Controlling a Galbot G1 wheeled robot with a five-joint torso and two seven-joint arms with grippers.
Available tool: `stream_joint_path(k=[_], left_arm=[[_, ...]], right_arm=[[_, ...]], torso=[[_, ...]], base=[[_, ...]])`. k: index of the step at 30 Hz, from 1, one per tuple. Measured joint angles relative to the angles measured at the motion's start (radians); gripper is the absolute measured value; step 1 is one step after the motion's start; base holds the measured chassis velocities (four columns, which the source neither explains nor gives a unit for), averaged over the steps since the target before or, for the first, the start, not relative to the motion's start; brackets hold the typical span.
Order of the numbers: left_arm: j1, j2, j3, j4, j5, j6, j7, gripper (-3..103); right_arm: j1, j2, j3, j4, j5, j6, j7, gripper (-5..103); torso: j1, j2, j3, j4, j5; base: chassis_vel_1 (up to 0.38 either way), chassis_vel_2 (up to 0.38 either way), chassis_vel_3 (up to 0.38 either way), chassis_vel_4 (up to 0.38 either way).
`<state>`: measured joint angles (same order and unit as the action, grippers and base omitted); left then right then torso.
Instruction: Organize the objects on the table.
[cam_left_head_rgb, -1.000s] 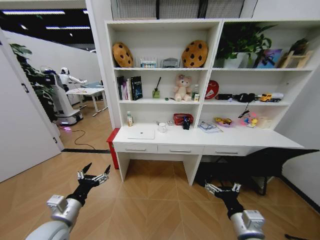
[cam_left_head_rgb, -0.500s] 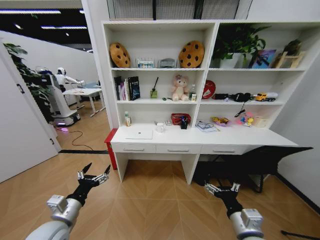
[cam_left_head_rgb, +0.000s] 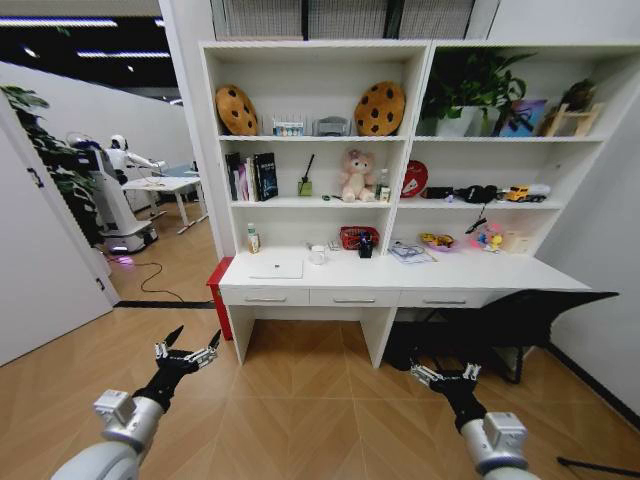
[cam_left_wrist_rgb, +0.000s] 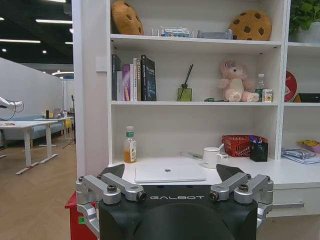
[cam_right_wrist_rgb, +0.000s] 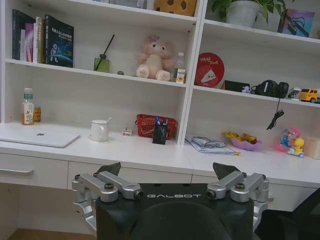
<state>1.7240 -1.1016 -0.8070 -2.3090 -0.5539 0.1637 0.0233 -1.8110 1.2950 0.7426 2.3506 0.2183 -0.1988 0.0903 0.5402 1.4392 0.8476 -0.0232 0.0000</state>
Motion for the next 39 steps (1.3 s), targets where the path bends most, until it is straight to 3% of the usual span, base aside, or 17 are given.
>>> stream_joint_path(k=[13,31,39], left_arm=[[0.0,0.0,0.0,0.0,0.0,0.0,0.0,100],[0.0,0.0,0.0,0.0,0.0,0.0,0.0,100],[0.0,0.0,0.0,0.0,0.0,0.0,0.0,100]], right_arm=[[0.025,-0.005,-0.001,-0.016,0.03,-0.007,0.05,100],[0.026,0.007,-0.002,-0.01,0.022,-0.016,0.063,100],[0.06,0.012,0.0,-0.036,0.079,-0.012,0.069,100]], torso=[[0.0,0.0,0.0,0.0,0.0],[0.0,0.0,0.0,0.0,0.0],[0.0,0.0,0.0,0.0001,0.0]], base=[[0.0,0.0,0.0,0.0],[0.0,0.0,0.0,0.0],[0.0,0.0,0.0,0.0]])
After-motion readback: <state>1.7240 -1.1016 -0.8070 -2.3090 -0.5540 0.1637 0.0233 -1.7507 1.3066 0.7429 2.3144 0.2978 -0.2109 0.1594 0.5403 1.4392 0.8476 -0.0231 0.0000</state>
